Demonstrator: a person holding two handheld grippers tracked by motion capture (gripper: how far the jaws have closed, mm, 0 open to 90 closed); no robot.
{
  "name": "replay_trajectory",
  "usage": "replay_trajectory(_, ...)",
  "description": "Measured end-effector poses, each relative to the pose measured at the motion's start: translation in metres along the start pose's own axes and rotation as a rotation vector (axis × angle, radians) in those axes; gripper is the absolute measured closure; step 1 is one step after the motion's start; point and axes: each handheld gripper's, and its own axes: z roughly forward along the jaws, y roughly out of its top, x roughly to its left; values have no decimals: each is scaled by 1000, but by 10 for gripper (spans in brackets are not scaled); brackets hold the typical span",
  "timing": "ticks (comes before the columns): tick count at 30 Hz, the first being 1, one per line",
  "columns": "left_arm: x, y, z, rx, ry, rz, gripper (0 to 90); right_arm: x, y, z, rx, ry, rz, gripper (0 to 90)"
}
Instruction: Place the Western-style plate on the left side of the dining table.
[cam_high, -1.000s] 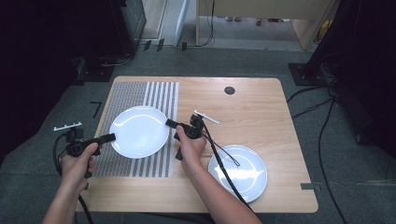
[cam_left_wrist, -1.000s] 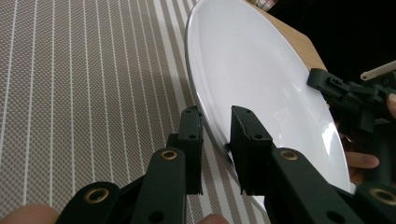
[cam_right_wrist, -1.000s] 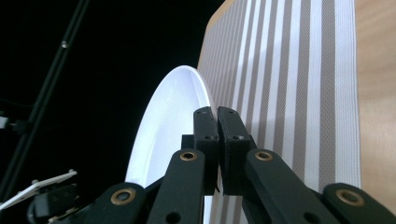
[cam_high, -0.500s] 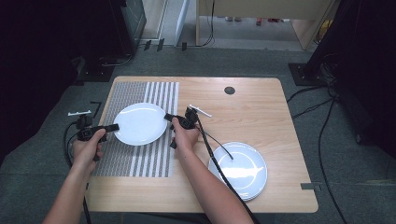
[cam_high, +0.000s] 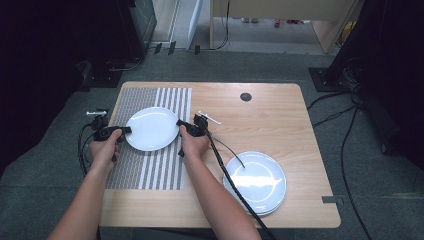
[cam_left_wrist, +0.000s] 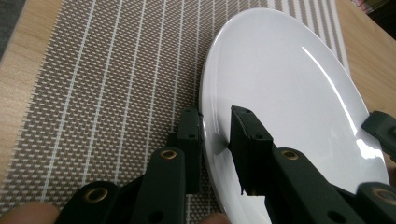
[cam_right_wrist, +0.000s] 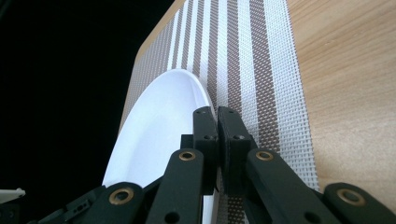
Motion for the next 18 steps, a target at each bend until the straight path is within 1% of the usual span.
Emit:
replay_trajectory(1,0,0,0,0,0,0,753,0,0,1,7,-3,1,883)
replay_trajectory(2,0,1,1,-6,-8,-17,751,0,1,1,11,-7,-2,881)
replay_trajectory(3,0,1,0,-12,-11,-20,746,0,2,1,10,-7,-5,881)
replay_trajectory(5,-2,2,0,-22,-6,-21,739,0,3,2,14,-2,-3,880)
replay_trajectory(7,-2,4,0,-27,4,-32,738,0,3,3,25,-7,-4,877)
replay_trajectory(10,-1,5,0,-29,16,-42,738,2,1,6,29,-17,-32,870)
replay_trajectory(12,-1,5,1,-28,18,-42,731,3,1,6,27,-17,-35,869)
replay_trajectory(13,0,5,1,-28,11,-42,731,3,0,7,25,-16,-35,869)
replay_trajectory(14,2,6,2,-16,1,-46,726,3,1,7,20,-16,-50,868)
replay_trajectory(15,2,6,2,-16,1,-46,723,3,1,7,22,-14,-54,865)
replay_trajectory(17,4,6,4,-5,-10,-42,699,3,2,7,27,-5,-62,863)
replay_trajectory(18,3,6,5,-9,-12,-37,684,2,2,7,27,-2,-66,856)
